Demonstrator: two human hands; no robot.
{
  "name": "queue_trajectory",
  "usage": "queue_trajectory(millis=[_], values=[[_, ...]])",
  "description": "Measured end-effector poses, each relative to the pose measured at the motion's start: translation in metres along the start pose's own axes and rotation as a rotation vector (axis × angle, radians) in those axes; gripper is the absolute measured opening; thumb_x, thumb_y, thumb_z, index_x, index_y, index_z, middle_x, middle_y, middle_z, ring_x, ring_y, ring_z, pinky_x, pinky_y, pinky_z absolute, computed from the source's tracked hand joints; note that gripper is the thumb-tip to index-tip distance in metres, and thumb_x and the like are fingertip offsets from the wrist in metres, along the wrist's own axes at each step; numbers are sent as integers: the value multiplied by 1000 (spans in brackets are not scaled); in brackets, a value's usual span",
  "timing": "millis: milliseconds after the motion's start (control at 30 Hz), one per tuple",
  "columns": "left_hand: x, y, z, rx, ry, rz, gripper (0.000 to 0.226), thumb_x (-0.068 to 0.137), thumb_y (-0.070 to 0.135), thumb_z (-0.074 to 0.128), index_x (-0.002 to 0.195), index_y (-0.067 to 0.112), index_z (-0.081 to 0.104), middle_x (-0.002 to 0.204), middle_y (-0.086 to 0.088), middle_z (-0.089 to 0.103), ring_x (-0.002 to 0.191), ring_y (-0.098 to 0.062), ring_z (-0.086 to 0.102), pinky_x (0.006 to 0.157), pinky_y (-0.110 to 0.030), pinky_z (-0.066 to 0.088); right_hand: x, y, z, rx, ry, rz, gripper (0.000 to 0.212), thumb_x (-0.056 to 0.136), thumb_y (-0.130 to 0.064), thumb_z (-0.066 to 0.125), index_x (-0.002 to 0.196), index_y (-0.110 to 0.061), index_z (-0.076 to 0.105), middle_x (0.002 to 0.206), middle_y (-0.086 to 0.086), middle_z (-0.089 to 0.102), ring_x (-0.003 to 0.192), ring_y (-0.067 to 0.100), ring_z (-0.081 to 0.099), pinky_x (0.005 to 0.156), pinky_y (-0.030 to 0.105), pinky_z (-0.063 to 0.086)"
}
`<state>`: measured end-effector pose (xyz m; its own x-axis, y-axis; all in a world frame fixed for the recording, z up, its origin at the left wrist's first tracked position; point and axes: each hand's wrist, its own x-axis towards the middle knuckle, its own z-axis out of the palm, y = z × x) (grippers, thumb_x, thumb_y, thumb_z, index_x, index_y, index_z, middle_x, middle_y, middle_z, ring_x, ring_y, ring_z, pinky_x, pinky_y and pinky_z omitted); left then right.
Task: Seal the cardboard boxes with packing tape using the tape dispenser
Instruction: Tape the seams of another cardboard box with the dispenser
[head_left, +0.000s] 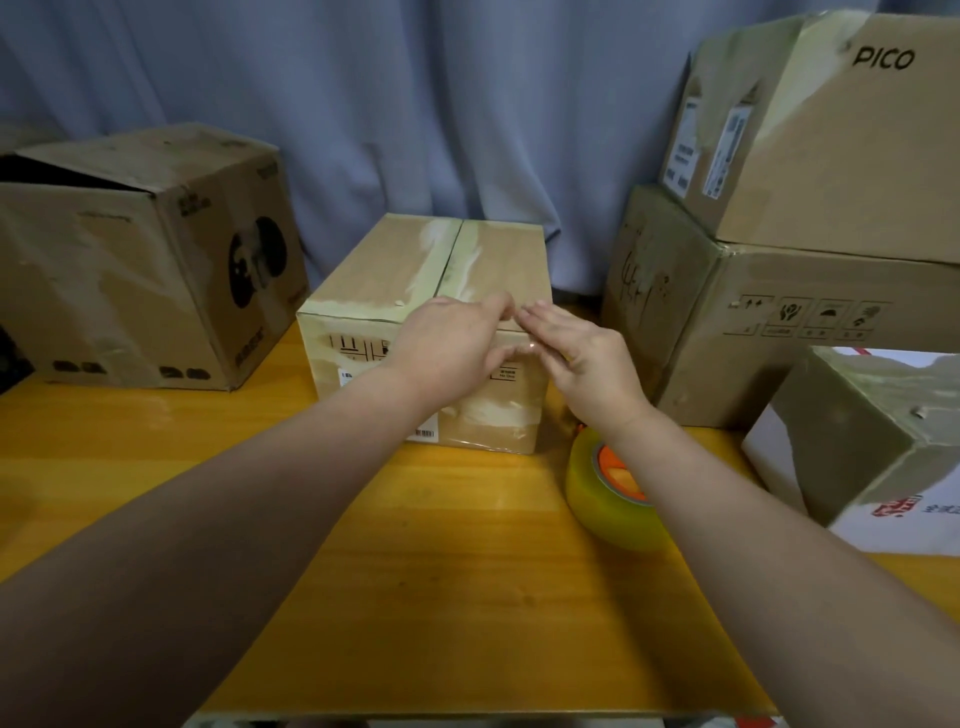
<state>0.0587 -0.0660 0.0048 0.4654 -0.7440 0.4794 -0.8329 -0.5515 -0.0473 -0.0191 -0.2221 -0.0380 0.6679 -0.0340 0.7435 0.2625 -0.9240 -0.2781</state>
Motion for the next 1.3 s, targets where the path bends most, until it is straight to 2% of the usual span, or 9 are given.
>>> queue_trajectory(millis=[200,333,600,733,867,1033,1133,1233,1300], values=[[-3,-2,-6,-75,-27,6,29,93,36,52,116,20,46,92,-4,65,91,-29,59,67,-33,37,2,0,-1,69,11,44,35,85,-11,64,119,-5,66,124,14,63,122,26,56,107,39,40],[-3,-1,-5,-77,-48,12,27,93,32,53,116,20,45,95,-5,65,92,-29,58,66,-33,37,3,9,-12,58,-358,113,77,77,-24,78,145,-19,40,152,6,34,141,7,19,115,19,13],[-11,-16,-11,-83,-159,103,43,92,25,58,130,20,40,130,-4,55,115,-25,54,90,-37,45,12,-5,-18,-50,-281,-10,40,92,-17,52,131,-11,57,135,13,55,130,29,47,112,37,31],[-37,-56,-20,41,-92,76,60,91,33,60,144,22,33,154,0,31,142,-19,28,117,-34,15,7,5,-30,-80,-286,-43,39,90,-10,53,128,-6,59,134,13,55,129,27,48,111,35,29],[-66,-94,-19,-211,-169,-11,68,89,31,63,147,35,26,154,11,22,144,-10,17,118,-34,17,-5,29,-42,18,-193,116,42,91,2,59,130,-13,58,137,6,53,135,18,41,114,27,26],[-72,-92,-9,-180,49,8,57,84,-5,61,135,18,51,138,-3,52,130,-26,47,108,-31,30,-13,20,-44,-14,-219,162,45,94,-18,58,139,-20,49,147,2,43,140,10,30,117,35,26],[-78,-103,-11,-103,78,137,42,90,22,56,132,16,55,133,-7,56,122,-29,54,99,-46,45,-21,13,-55,-246,-396,83,69,90,-57,46,149,-27,29,157,-3,24,146,9,11,121,39,8],[-72,-109,-22,-95,-19,206,68,91,66,28,137,21,49,140,-1,49,131,-16,43,110,-36,31,4,-26,-47,-324,-209,-43,59,96,-49,29,145,-19,40,151,3,38,144,16,21,119,43,-2],[-59,-100,-27,-269,13,51,57,97,56,27,138,22,48,143,2,47,136,-13,36,112,-26,18,38,-63,-24,-276,-190,-42,53,101,-42,25,143,-18,43,148,1,43,143,18,28,117,38,-4]])
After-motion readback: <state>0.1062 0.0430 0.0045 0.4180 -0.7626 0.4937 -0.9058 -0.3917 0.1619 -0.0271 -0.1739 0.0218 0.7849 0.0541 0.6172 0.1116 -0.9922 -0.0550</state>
